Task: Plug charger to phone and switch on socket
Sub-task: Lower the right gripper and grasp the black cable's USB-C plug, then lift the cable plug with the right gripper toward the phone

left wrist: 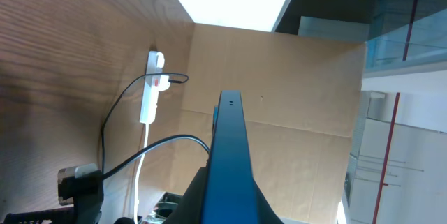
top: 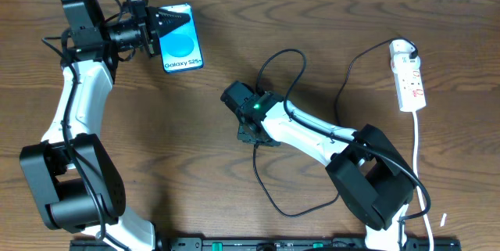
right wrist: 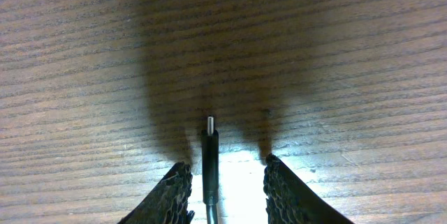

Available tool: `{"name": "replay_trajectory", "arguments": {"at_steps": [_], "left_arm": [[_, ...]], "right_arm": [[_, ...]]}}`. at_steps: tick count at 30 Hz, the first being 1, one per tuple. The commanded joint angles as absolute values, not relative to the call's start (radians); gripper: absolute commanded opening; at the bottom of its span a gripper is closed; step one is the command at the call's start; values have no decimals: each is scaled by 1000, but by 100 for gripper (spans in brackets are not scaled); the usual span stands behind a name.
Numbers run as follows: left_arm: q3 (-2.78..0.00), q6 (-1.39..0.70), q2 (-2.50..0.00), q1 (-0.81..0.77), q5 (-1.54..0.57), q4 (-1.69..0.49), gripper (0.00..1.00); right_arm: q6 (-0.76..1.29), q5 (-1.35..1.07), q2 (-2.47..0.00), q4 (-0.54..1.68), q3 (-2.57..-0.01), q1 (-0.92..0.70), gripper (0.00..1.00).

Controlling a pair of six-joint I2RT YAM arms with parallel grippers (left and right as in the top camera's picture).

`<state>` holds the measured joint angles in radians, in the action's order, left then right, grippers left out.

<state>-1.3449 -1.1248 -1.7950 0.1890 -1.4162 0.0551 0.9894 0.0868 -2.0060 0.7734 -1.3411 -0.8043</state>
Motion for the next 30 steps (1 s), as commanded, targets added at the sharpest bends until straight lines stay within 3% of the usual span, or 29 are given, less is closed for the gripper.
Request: {"name": "replay_trajectory", "arguments": {"at_steps": [1, 8, 12, 23, 30], "left_arm": [[-1369, -1118, -1773, 191, -1455, 60, 8], [-1369, -1119, -1773, 191, -1455, 60, 7], [-1369, -1118, -1773, 191, -1455, 60, 8], [-1369, -1118, -1773, 191, -1455, 60, 7], [-1369, -1118, -1773, 191, -1455, 60, 7]], "right_arm": [[1010, 114, -2015, 774, -1354, -810, 31], [1009, 112, -2015, 778, -1354, -810, 17], [1009, 95, -2015, 780, -1354, -811, 1], [975, 41, -2015, 797, -1355, -809, 1], [625, -500, -2014, 581, -1355, -755, 1]]}}
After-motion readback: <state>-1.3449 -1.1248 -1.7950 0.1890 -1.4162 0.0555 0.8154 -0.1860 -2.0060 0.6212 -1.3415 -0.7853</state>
